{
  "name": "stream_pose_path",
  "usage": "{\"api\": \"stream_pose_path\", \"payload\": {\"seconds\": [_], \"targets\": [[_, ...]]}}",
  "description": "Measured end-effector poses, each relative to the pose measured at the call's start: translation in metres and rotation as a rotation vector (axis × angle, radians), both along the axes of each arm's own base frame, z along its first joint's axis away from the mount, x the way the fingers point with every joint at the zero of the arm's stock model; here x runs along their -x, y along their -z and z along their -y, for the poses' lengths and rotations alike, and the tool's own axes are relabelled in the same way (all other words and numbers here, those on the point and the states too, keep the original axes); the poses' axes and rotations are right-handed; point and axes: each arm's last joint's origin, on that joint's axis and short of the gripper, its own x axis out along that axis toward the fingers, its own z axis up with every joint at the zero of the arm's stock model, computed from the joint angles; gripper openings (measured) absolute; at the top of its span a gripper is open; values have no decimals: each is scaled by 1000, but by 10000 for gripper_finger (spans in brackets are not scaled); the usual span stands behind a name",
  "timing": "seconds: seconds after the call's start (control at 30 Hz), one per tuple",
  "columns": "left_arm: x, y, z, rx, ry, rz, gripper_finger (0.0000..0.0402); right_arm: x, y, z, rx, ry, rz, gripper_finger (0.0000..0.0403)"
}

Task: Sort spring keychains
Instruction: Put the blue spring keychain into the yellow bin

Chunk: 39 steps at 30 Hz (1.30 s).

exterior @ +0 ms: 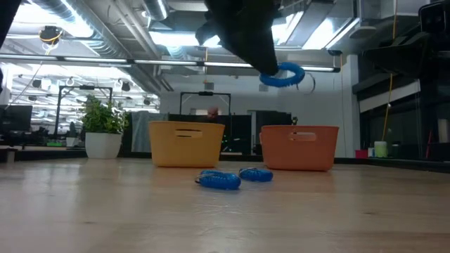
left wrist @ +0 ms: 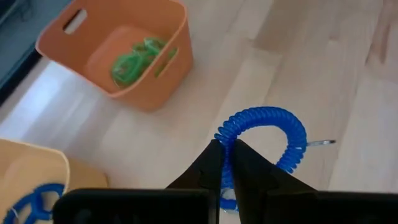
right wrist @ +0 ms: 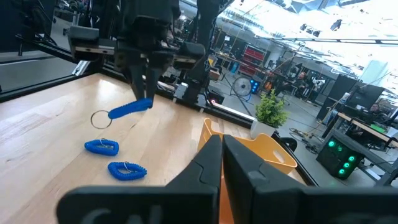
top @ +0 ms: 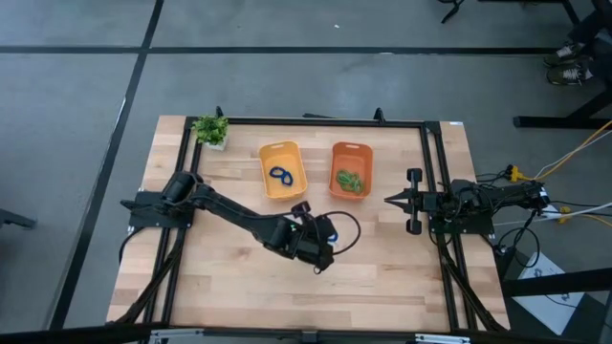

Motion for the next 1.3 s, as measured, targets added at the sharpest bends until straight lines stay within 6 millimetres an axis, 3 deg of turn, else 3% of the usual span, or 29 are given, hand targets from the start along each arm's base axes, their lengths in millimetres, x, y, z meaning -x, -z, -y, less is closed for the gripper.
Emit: {"api": "stream_pose_path", "payload": {"seconds": [0.33,0.5,1.03,1.3], "targets": [[-2,-5,-6,-134,-3,0,18,0,0,0,0,0,0,16],[-6,-5,-20,-183,-26,-14,18,0,0,0,0,0,0,16],[-15,-3,-90,-230,-171,-97,18,0,0,0,0,0,0,16],[0,-22,-122,-250,-276,-127,18,0,0,0,0,0,1,16]]}}
